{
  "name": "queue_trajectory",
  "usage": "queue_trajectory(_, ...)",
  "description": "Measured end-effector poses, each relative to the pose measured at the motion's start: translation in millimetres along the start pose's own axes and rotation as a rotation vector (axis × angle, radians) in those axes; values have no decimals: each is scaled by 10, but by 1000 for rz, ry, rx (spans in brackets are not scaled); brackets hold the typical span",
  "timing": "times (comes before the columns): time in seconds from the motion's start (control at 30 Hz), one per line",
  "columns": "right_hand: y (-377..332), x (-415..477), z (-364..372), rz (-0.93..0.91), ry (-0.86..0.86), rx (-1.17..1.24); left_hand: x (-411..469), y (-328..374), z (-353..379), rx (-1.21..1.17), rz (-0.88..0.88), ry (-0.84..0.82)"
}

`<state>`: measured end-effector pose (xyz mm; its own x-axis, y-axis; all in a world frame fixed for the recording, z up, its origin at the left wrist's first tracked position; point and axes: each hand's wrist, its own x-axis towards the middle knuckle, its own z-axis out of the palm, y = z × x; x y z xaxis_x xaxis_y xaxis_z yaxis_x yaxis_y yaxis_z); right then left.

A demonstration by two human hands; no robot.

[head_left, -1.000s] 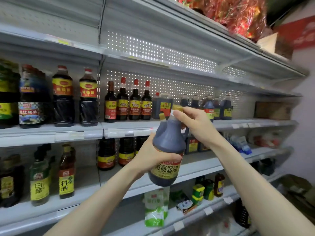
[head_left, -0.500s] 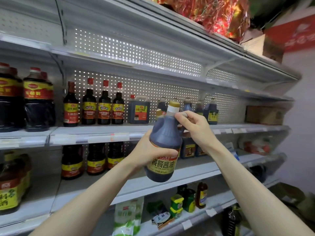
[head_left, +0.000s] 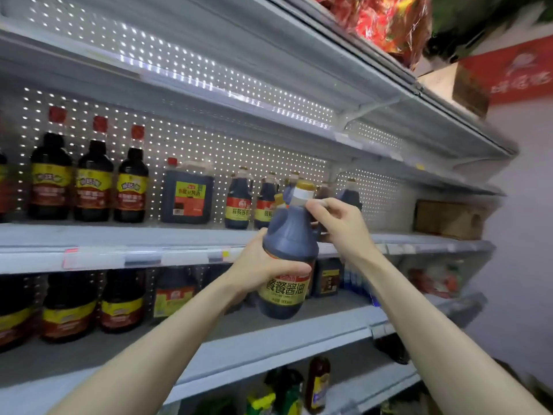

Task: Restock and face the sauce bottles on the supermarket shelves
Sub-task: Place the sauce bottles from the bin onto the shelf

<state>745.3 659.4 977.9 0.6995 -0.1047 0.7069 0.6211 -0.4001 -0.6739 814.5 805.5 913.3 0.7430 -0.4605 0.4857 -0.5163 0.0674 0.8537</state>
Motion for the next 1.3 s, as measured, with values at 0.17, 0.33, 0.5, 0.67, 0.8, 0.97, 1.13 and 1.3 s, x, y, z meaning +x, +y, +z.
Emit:
queue_trajectory(0.17,489,504,-292,4,-11,48,623,-180,211,-18,18,30)
queue_trajectory(0.33,902,935,-395,-31,-69,67,1042,-339,254,54,17,98)
queue_trajectory(0.5,1124,1274,-367,-49,-144,161,1298,-436,155,143,-17,217)
queue_trajectory(0.67,1308,1596,-389,-114,-268,223,1473,-416,154,175,-21,325)
queue_trajectory(0.8,1404,1865,-407,-136,-310,295,1638,-369,154,242,-31,410)
queue_trajectory(0.97,1521,2155,-327,-189,-334,353,1881,-390,11,307,-46,487)
queue_trajectory(1.13,1625,2398,-176,-220,-381,357,2108,-479,-217,316,-29,529)
queue_trajectory(1.3,1801,2626,83,-178,-369,359,2303,-629,-464,326,-76,520)
